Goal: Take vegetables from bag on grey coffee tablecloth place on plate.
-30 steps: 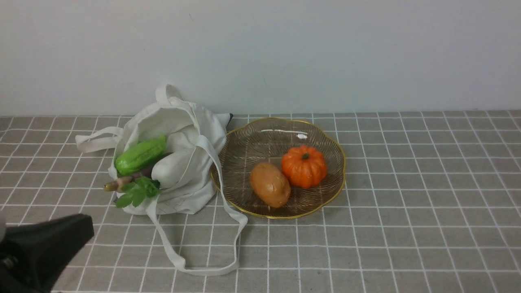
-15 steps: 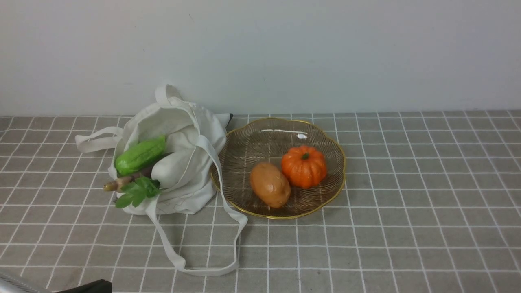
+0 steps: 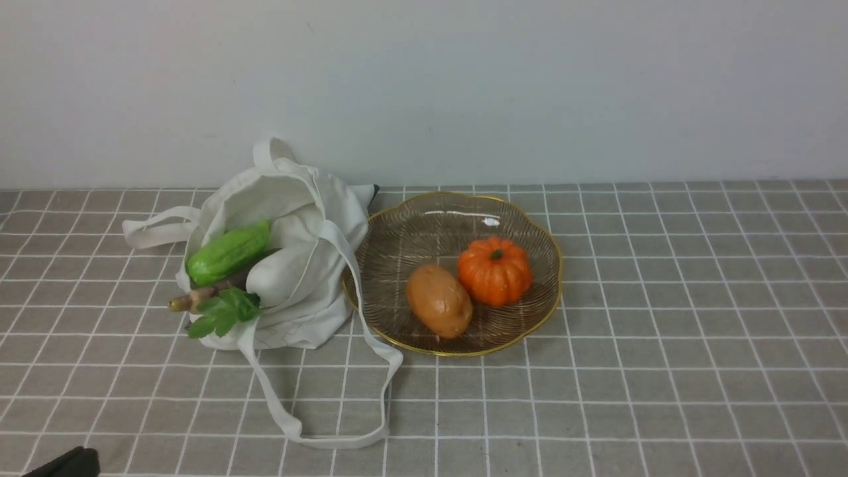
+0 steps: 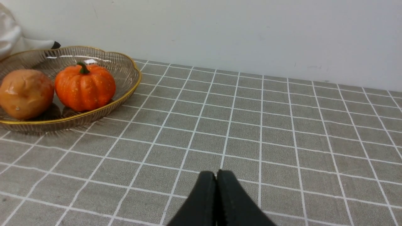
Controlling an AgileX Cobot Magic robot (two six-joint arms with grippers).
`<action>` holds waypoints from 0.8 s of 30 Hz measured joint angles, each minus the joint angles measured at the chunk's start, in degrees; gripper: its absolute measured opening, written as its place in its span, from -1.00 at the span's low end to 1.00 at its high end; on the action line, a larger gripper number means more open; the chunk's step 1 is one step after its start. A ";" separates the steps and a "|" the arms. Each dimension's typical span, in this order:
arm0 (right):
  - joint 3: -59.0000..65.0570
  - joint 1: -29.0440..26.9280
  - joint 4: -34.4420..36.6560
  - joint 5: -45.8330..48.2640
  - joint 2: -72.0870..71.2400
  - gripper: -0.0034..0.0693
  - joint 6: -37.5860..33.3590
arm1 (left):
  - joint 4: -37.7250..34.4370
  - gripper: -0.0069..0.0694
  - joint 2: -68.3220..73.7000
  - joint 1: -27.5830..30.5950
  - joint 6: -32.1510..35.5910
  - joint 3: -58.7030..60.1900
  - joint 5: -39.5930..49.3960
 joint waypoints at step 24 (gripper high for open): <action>0.00 0.00 0.00 0.00 0.00 -0.95 0.00 | -1.74 -0.84 -6.61 13.67 3.27 5.96 1.21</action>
